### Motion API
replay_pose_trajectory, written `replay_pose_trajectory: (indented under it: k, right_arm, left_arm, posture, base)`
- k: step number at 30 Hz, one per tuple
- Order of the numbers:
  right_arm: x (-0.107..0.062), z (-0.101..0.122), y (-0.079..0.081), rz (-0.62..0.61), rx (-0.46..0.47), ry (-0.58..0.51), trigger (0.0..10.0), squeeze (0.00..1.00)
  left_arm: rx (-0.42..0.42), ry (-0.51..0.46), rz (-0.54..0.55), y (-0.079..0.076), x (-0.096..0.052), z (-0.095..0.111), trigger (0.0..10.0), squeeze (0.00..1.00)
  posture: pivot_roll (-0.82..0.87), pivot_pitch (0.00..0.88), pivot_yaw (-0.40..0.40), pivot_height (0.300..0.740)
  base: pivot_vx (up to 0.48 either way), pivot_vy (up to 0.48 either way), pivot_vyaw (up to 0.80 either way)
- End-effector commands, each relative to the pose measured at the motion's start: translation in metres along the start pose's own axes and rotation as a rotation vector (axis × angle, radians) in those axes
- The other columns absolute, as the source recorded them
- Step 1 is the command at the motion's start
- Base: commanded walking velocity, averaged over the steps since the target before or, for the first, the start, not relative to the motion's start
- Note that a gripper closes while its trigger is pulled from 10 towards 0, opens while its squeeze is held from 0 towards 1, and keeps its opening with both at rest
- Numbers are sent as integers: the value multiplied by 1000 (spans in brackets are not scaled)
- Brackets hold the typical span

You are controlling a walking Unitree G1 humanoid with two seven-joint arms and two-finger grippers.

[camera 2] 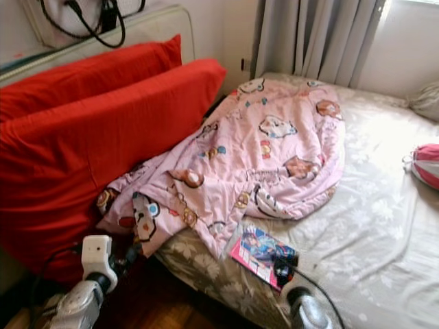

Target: Clean up the room

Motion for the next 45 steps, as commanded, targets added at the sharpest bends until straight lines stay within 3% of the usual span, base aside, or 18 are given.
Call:
replay_pose_trajectory:
  k: [1,6,14,17,28,31,45]
  right_arm:
    - [-2,1,6,20,-10,-27,10000,0]
    - [-2,18,-4,-56,-3,-120,10000,0]
    - [-6,21,-13,-149,7,-141,10000,0]
    - [-5,19,-9,-136,-37,-102,10000,0]
    - [-6,14,0,-112,-45,-83,10000,0]
    - [-6,22,1,-116,-37,-124,10000,0]
    - [-3,26,1,-120,-45,-125,10000,0]
  left_arm:
    - [-1,-33,-29,-4,0,6,10000,0]
    - [12,-83,-51,-6,-4,17,10000,0]
    - [14,-105,-66,-9,-1,27,10000,0]
    - [8,-106,-67,-11,1,30,10000,0]
    - [3,-114,-96,-20,2,37,10000,0]
    - [4,-105,-91,-19,3,37,10000,0]
    - [10,-86,-94,-20,0,35,10000,0]
  posture:
    - [76,0,-33,740]
    - [65,0,-26,740]
    - [65,0,-26,740]
    - [60,15,-24,740]
    - [66,51,-32,675]
    - [61,59,-32,675]
    - [65,64,-32,655]
  base:
    - [0,0,0]
    - [0,0,0]
    - [0,0,0]
    - [0,0,0]
    - [0,0,0]
    - [0,0,0]
    - [0,0,0]
Point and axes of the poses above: a point about 5 cm out from each wrist's last joint towards the gripper, its own x axis pointing out of the wrist towards the gripper, its own z axis along the axis of the wrist's last joint, y = z × x, the point moved 2 cm from there along x, pointing out of the wrist towards the gripper, and after that the axes turned 14 degrees about -x, right-handed, at the moved point
